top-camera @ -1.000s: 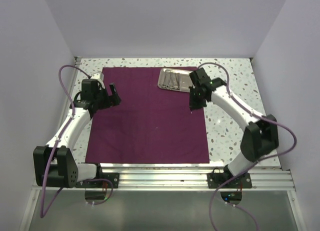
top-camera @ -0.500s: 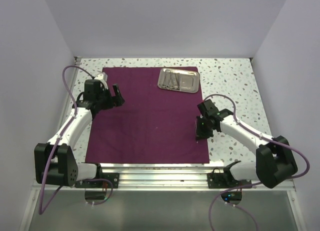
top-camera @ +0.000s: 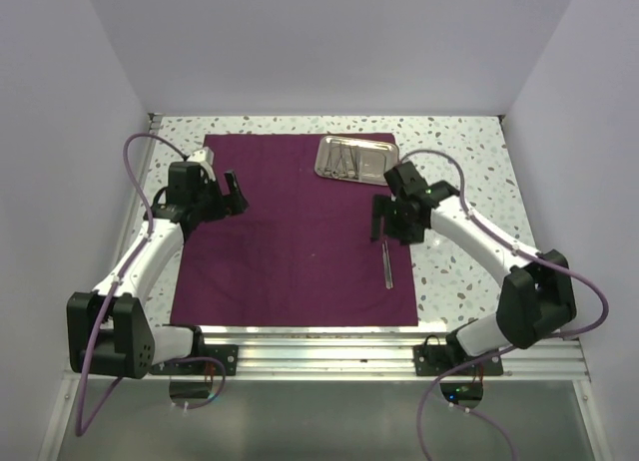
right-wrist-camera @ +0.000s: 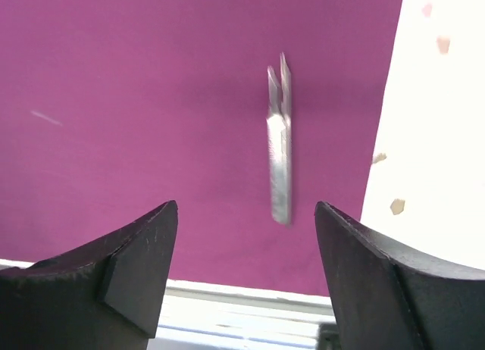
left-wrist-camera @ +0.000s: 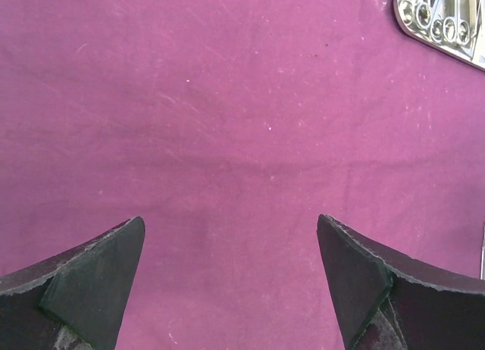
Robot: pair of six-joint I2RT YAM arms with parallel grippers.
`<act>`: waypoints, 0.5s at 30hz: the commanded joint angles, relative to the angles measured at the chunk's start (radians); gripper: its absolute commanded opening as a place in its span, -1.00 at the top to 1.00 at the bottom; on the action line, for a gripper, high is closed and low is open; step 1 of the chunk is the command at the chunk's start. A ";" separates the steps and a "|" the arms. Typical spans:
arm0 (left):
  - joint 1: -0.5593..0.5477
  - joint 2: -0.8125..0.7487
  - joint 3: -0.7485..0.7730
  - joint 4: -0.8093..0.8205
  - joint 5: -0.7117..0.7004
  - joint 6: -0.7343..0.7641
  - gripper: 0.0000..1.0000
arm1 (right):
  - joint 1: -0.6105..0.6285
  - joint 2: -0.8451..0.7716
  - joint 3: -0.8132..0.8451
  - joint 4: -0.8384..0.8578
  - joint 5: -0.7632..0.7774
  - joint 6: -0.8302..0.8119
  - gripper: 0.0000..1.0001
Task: Open and lay out the surgical kit
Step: Place the medical item in the surgical kit, then pick up the medical item from the container.
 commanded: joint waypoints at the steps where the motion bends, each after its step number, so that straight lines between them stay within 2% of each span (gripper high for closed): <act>1: -0.005 -0.034 -0.005 0.028 -0.022 0.012 -0.99 | 0.005 0.018 0.281 -0.097 0.116 -0.042 -0.54; 8: -0.002 -0.036 0.015 0.011 -0.051 0.014 -0.99 | -0.039 0.313 0.716 -0.149 0.215 -0.095 -0.53; 9: -0.003 -0.036 0.018 0.004 -0.056 0.014 -0.99 | -0.050 0.404 0.760 -0.152 0.219 -0.097 -0.51; 14: -0.003 -0.048 0.018 -0.016 -0.064 0.011 -0.99 | -0.136 0.661 1.053 -0.152 0.239 -0.076 -0.37; 15: -0.003 -0.051 0.013 -0.025 -0.065 0.008 -0.99 | -0.147 0.762 1.107 -0.161 0.239 -0.071 -0.35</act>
